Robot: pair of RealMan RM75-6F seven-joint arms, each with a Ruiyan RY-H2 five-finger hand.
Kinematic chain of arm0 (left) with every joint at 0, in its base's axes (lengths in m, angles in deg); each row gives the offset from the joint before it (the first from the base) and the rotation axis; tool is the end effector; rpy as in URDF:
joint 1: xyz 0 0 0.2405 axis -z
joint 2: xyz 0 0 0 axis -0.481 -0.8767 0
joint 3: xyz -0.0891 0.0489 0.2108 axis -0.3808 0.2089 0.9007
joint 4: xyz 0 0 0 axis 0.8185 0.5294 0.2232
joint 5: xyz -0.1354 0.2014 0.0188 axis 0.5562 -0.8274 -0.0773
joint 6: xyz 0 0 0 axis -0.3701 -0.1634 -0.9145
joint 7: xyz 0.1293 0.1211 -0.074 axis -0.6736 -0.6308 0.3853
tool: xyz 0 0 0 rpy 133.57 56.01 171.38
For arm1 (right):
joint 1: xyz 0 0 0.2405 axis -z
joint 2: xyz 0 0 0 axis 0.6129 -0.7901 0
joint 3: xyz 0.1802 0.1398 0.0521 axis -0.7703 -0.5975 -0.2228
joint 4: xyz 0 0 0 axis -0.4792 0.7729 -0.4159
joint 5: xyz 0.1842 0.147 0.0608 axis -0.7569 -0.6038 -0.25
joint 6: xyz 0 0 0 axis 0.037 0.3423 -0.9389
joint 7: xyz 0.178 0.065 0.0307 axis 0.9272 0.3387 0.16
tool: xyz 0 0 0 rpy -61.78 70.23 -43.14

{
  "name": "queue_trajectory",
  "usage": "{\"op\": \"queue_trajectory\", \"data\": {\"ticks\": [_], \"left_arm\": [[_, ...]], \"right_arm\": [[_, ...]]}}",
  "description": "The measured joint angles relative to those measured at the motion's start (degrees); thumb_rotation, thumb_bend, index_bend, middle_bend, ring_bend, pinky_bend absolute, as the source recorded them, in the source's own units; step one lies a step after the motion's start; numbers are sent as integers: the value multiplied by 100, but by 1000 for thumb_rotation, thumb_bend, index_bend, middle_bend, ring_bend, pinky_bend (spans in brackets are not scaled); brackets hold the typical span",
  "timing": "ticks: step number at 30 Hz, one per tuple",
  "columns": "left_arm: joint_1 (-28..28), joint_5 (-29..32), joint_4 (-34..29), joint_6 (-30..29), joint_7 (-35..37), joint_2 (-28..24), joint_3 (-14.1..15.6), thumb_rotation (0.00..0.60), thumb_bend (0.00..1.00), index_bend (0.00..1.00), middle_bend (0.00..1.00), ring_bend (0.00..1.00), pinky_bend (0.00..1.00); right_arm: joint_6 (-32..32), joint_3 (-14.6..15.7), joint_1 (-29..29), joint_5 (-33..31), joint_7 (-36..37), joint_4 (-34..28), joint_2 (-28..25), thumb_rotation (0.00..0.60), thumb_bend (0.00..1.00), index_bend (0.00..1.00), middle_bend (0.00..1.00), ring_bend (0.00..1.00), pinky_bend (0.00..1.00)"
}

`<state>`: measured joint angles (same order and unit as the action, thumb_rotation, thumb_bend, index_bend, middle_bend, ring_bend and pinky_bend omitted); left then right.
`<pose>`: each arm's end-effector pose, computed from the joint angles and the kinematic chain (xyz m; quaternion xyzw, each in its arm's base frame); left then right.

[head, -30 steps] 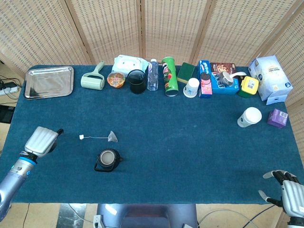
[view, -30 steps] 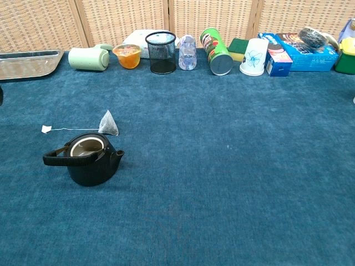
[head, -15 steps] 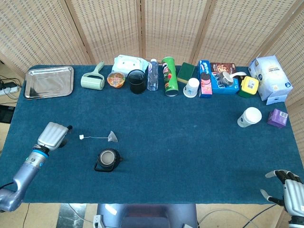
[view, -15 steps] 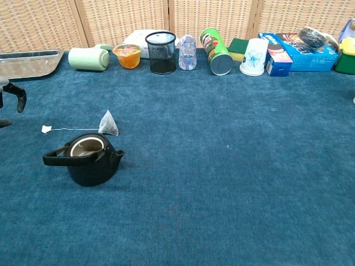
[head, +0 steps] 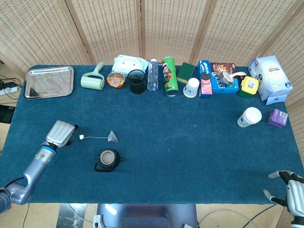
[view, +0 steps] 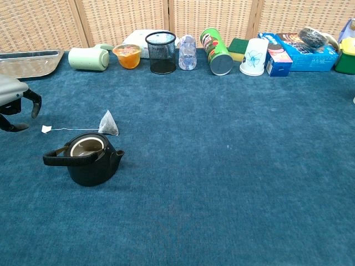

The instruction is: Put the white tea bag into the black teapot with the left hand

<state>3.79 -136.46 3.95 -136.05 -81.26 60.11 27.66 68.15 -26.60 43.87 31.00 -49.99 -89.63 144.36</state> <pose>-0.2930 0.3868 -0.0166 -0.7896 -0.2693 -0.2227 0.5044 -0.3517 -0.1591 0.1097 0.5010 -0.4852 0.3523 0.6241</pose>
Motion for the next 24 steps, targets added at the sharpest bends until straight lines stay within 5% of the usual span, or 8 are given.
{"op": "queue_trajectory", "data": {"ticks": [24], "left_arm": [[202,140,252,160,-70,332,72,600,355,487,1000,961,911]], "right_arm": [[49,-28,109,-97,138,103,15,600,219,420,405,287,250]]}}
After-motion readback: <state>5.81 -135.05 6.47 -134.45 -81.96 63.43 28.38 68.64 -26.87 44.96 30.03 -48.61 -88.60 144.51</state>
